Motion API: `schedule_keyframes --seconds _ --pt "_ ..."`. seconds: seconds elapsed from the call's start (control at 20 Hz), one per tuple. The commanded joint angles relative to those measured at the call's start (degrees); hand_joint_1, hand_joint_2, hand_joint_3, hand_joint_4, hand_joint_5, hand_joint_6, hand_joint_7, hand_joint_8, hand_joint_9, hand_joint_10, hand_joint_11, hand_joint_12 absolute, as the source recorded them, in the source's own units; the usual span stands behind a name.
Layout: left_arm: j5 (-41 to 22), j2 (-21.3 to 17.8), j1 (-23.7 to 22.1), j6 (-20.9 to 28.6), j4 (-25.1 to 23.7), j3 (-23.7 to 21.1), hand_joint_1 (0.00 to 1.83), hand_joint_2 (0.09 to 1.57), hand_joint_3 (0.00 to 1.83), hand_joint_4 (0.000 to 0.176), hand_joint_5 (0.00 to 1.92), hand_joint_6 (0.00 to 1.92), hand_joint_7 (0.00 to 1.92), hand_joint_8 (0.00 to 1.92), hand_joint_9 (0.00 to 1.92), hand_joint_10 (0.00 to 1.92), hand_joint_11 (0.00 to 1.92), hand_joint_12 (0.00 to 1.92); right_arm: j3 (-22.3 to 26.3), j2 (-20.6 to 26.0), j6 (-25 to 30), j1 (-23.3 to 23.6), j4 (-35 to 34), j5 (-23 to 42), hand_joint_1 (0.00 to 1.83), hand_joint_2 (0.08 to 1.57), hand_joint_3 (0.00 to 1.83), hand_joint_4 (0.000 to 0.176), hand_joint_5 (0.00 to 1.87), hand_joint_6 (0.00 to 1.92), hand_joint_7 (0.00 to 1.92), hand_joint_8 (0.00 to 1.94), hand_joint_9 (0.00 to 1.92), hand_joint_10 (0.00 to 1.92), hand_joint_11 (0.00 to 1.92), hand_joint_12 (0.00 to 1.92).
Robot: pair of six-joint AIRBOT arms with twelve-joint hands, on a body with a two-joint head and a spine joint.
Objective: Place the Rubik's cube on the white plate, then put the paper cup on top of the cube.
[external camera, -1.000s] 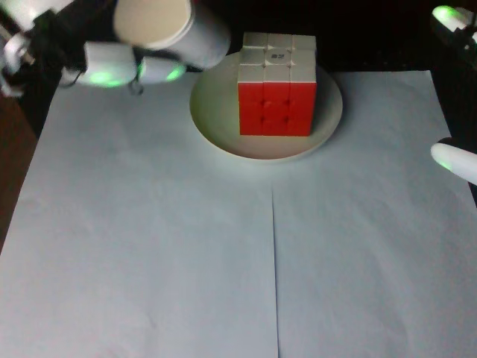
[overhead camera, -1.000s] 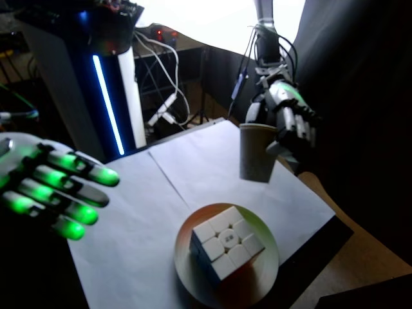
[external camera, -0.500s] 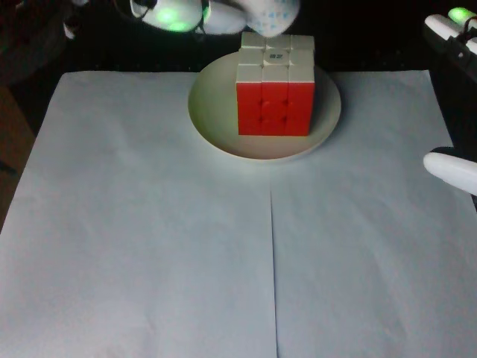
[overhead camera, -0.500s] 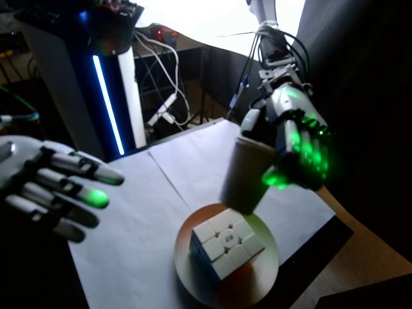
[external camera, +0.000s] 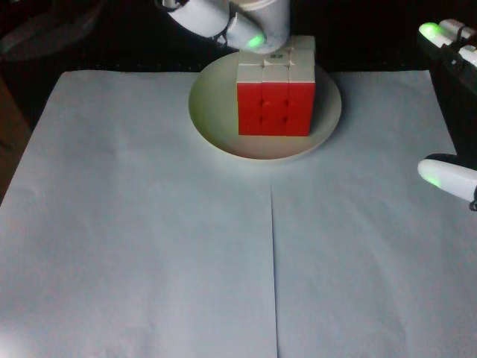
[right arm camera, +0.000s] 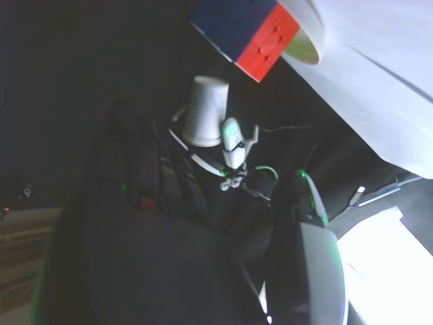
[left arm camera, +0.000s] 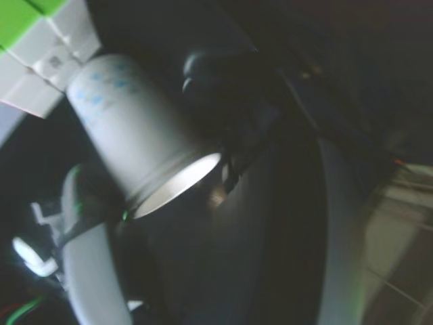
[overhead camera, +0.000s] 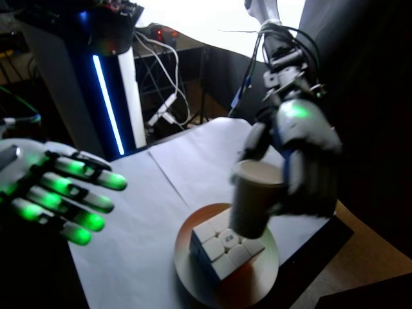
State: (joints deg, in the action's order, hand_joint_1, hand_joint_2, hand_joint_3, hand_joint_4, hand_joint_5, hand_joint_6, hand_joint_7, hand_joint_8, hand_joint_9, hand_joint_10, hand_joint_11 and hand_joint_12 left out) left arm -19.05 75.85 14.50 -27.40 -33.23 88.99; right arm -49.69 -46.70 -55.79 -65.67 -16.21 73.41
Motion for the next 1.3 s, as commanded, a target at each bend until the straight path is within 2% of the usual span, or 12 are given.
schedule_keyframes --seconds 0.0,0.1,0.15,0.3,0.45,0.55,0.6,0.7,0.95,1.05,1.2,1.25 --pt "-4.51 0.0 -1.05 0.18 0.64 0.4 0.92 1.33 0.07 0.0 0.55 1.66 0.27 1.75 0.36 1.92 0.48 1.92 -0.25 -0.02 0.06 0.32 0.38 7.16 0.52 1.14 0.0 0.074 0.0 0.0 0.05 0.01 0.19 0.0 0.0 0.58" --pt "-4.17 0.07 -1.02 0.19 0.41 0.41 0.92 1.33 0.07 0.0 0.55 1.66 0.3 1.73 0.39 1.92 0.51 1.92 -0.26 -0.1 0.06 0.32 0.38 7.13 0.5 1.15 0.0 0.066 0.0 0.0 0.05 0.0 0.19 0.01 0.0 0.59" --pt "-4.08 0.18 -1.01 0.19 0.41 0.45 0.95 1.22 0.01 0.0 0.31 1.66 0.29 1.72 0.37 1.92 0.51 1.92 -0.26 -0.11 0.06 0.32 0.38 7.12 0.48 1.15 0.0 0.048 0.0 0.0 0.04 0.0 0.17 0.0 0.0 0.6" --pt "-4.09 0.52 -0.86 0.24 0.35 0.63 0.94 1.2 0.0 0.0 0.24 1.73 0.28 1.81 0.42 1.92 0.57 1.92 -0.26 -0.14 0.06 0.32 0.38 7.07 0.53 1.14 0.0 0.076 0.0 0.0 0.05 0.0 0.19 0.0 0.0 0.61" --pt "-5.81 0.12 -0.86 1.72 0.36 0.62 0.97 1.22 0.0 0.0 0.17 1.67 0.23 1.68 0.3 1.92 0.44 1.92 -0.26 -0.17 0.06 0.28 0.38 7.04 0.5 1.14 0.0 0.057 0.0 0.0 0.0 0.0 0.17 0.0 0.0 0.56" --pt "-7.05 -0.14 -0.85 3.04 0.35 0.63 0.84 1.38 0.04 0.0 0.49 1.74 0.23 1.75 0.3 1.92 0.43 1.92 -0.26 -0.22 0.06 0.25 0.36 7.04 0.53 1.14 0.0 0.067 0.0 0.0 0.05 0.01 0.21 0.01 0.0 0.64" --pt "-7.14 -0.13 -0.85 3.05 0.34 0.61 0.9 1.27 0.0 0.0 0.24 1.64 0.24 1.59 0.27 1.82 0.34 1.92 -0.26 -0.23 0.06 0.25 0.35 7.04 0.53 1.14 0.0 0.055 0.0 0.0 0.05 0.0 0.2 0.0 0.0 0.63" --pt "-7.45 -0.06 -0.67 3.09 0.39 0.58 0.94 1.25 0.0 0.0 0.18 1.64 0.23 1.6 0.28 1.85 0.39 1.92 -0.26 -0.24 0.06 0.25 0.35 7.04 0.49 1.14 0.0 0.035 0.0 0.0 0.02 0.0 0.18 0.0 0.0 0.59" --pt "-8.05 0.66 0.1 3.5 0.41 0.61 0.93 1.29 0.0 0.0 0.16 1.51 0.22 1.45 0.24 1.73 0.34 1.92 -0.27 -0.38 0.06 0.25 0.29 7.03 0.5 1.14 0.0 0.054 0.0 0.0 0.02 0.0 0.18 0.0 0.0 0.61" --pt "-8.03 1.04 0.52 3.61 0.41 0.67 0.89 1.29 0.0 0.0 0.19 1.48 0.24 1.45 0.25 1.73 0.32 1.92 -0.29 -0.44 0.06 0.25 0.27 7.03 0.53 1.13 0.0 0.085 0.0 0.0 0.01 0.0 0.18 0.0 0.0 0.63" --pt "-7.93 1.78 1.36 4.62 0.4 1.44 0.92 1.28 0.0 0.0 0.19 1.54 0.24 1.46 0.26 1.73 0.34 1.92 -0.29 -0.46 0.06 0.2 0.21 7.03 0.52 1.15 0.0 0.06 0.0 0.0 0.02 0.0 0.19 0.0 0.0 0.64" --pt "-7.9 1.88 1.49 4.86 0.39 1.59 0.92 1.28 0.0 0.0 0.19 1.53 0.24 1.4 0.25 1.67 0.33 1.92 -0.29 -0.45 0.06 0.19 0.2 7.03 0.51 1.15 0.0 0.073 0.0 0.0 0.02 0.0 0.18 0.0 0.0 0.65"
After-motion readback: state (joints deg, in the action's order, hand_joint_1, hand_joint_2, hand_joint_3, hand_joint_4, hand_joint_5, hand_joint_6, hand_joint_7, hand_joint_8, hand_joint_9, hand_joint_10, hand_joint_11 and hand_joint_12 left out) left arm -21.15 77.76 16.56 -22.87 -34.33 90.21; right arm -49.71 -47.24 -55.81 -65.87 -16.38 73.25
